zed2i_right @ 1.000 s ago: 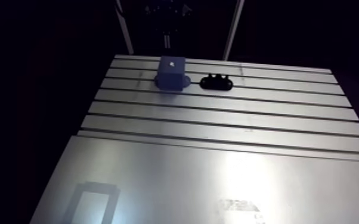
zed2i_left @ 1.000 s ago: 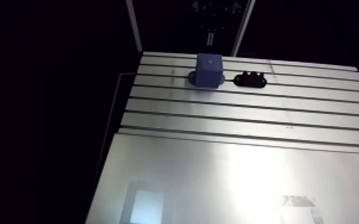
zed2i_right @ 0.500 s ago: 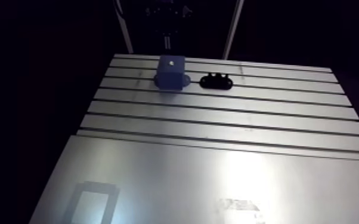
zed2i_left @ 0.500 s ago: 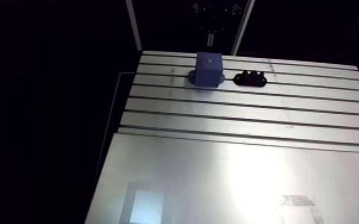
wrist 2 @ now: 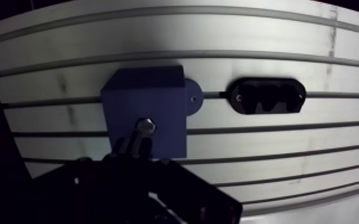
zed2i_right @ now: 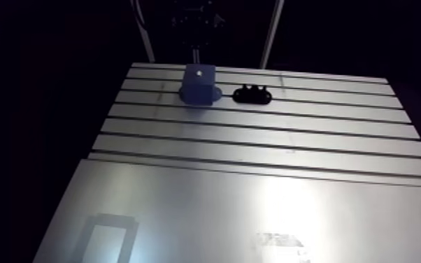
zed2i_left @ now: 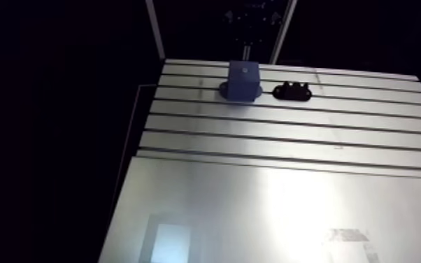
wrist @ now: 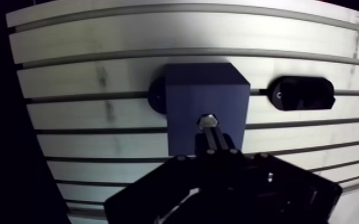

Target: Pick up the M10 bolt and insert it into the hex recess until seated.

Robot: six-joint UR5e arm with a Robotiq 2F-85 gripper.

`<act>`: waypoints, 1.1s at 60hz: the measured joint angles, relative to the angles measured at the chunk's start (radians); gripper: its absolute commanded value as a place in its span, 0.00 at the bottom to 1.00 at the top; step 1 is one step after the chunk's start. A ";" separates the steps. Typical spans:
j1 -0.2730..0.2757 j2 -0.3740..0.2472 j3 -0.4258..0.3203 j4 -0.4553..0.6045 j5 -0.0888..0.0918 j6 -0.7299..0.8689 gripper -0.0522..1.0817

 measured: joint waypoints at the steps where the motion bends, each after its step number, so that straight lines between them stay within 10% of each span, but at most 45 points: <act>1: 0.000 0.000 0.001 0.000 0.000 0.000 1.00; 66: -0.005 0.005 0.037 -0.043 0.001 -0.013 0.99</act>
